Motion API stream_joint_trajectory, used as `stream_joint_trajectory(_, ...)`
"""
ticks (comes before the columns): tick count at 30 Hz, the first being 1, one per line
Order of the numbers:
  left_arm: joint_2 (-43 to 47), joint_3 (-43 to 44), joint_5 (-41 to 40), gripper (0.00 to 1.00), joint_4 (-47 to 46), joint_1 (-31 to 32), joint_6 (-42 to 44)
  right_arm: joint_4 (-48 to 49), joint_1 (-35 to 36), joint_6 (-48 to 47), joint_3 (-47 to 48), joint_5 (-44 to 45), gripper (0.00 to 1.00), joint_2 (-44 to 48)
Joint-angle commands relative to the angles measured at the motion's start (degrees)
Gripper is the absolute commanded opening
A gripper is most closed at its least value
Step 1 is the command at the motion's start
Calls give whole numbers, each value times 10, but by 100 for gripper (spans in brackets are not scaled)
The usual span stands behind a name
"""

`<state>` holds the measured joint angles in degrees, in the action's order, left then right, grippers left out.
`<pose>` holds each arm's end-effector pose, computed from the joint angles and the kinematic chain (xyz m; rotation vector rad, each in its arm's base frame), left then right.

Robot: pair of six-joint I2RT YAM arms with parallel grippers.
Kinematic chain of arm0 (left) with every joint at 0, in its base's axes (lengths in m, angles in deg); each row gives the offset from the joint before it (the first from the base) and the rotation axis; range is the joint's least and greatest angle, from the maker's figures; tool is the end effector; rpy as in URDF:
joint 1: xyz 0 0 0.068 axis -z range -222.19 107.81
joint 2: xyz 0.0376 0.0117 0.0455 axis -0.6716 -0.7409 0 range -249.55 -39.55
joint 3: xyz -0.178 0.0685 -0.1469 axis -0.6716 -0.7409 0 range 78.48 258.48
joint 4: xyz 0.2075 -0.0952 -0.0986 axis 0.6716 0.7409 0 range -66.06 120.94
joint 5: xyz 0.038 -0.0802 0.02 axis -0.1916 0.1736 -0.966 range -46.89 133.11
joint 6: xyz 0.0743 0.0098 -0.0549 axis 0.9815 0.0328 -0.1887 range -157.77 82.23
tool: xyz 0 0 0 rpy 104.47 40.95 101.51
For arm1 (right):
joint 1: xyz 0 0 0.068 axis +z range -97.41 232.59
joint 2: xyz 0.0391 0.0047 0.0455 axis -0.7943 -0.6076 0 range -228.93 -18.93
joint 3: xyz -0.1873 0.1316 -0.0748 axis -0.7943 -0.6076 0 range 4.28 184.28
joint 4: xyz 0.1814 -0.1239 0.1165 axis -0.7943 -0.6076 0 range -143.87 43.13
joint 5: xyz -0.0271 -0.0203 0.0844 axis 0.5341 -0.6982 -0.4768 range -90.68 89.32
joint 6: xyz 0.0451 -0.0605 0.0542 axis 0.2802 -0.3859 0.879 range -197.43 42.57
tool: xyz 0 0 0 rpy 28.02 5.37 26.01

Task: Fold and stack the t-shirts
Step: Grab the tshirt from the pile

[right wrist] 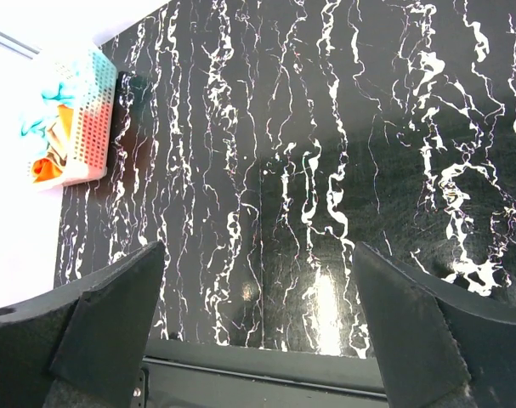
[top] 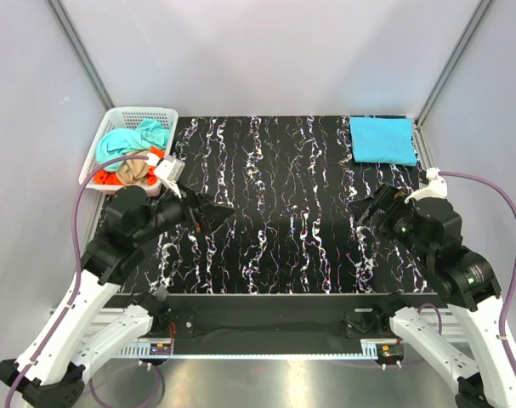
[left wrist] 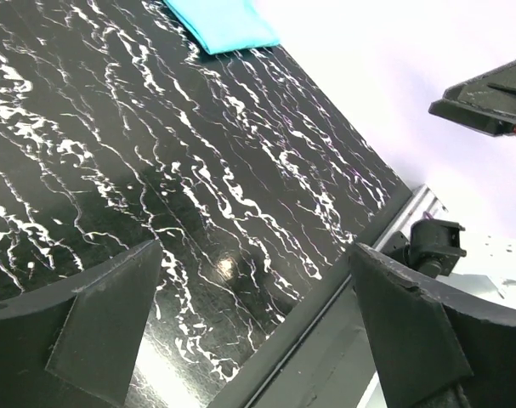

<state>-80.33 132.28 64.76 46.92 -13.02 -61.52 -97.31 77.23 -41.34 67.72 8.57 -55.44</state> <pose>0.1654 -0.1276 0.3486 0.3774 1.8019 -0.9915 0.1485 0.0534 0.3467 0.3067 1.9904 0.5260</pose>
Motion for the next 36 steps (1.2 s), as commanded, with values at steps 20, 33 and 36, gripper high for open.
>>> stream_joint_trajectory(20, -470, 261, -360, 93, -23, -364, -102, 93, 1, -9, -66, -109, 100, 77)
stream_joint_trajectory(33, -534, 228, -485, 76, -224, -409, -161, 104, 2, -33, -96, -56, 100, 69)
stream_joint_trajectory(36, -535, 193, -492, 79, -245, -409, -209, 120, 2, -34, -109, -53, 99, 61)
